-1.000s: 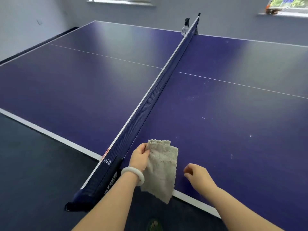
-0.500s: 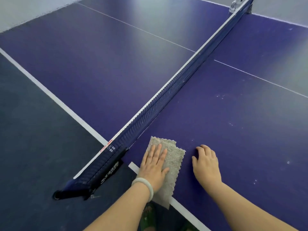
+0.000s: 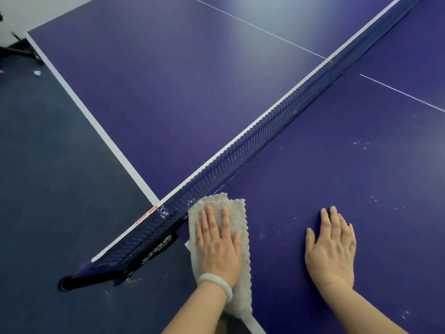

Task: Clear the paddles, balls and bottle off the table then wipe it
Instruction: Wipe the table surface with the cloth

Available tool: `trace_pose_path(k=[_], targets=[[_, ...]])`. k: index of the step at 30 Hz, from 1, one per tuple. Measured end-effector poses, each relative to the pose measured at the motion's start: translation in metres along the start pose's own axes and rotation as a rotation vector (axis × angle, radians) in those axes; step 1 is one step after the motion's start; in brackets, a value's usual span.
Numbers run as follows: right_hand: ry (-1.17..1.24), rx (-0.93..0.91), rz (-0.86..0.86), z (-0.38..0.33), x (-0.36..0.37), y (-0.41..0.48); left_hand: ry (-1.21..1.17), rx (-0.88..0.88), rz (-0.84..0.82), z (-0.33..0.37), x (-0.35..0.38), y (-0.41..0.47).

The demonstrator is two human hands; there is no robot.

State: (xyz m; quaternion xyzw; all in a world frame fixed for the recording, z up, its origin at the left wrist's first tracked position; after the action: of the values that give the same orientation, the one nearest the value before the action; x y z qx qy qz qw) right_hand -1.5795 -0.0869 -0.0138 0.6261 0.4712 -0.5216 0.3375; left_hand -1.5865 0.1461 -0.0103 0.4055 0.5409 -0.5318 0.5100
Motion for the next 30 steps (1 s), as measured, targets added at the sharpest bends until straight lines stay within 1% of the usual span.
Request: trace_pose_path(k=[2, 5, 14, 19, 21, 22, 25, 27, 30], targets=[[-0.011, -0.004, 0.0, -0.001, 0.0, 0.001, 0.033, 0.023, 0.043, -0.011, -0.002, 0.02], [-0.02, 0.006, 0.008, -0.001, -0.001, 0.002, 0.068, 0.149, 0.028, -0.026, -0.006, 0.038], [-0.001, 0.009, 0.001, 0.001, 0.001, 0.001, 0.01, 0.44, -0.039, -0.065, -0.01, 0.022], [0.014, 0.016, 0.012, 0.0, 0.001, 0.001, 0.135, 0.632, -0.059, -0.074, -0.016, 0.049], [0.008, 0.017, 0.008, -0.001, 0.001, 0.001, 0.144, 0.634, -0.051, -0.073, -0.017, 0.051], [0.008, 0.02, 0.006, -0.001, 0.001, 0.001, 0.132, 0.606, -0.038, -0.071, -0.016, 0.049], [0.008, 0.028, 0.011, -0.001, 0.0, 0.0, 0.058, 0.406, -0.021, -0.053, -0.01, 0.023], [0.013, 0.027, 0.023, -0.001, 0.0, 0.0, 0.033, 0.321, -0.021, -0.031, -0.002, -0.001], [0.011, 0.024, 0.023, -0.001, 0.0, 0.0, 0.0, 0.349, -0.034, 0.016, 0.009, -0.02]])
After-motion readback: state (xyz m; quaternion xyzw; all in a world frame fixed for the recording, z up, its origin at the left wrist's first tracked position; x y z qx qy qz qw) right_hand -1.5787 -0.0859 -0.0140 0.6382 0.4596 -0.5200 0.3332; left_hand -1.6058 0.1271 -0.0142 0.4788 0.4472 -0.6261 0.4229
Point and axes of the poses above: each hand's wrist, its own y-axis towards the middle knuckle, its own x-axis out of the palm, z = x × y, the point moved 1 cm from there along y, towards the middle knuckle, and after that the axes turned 1 degree about z, right-handed, at the moved point
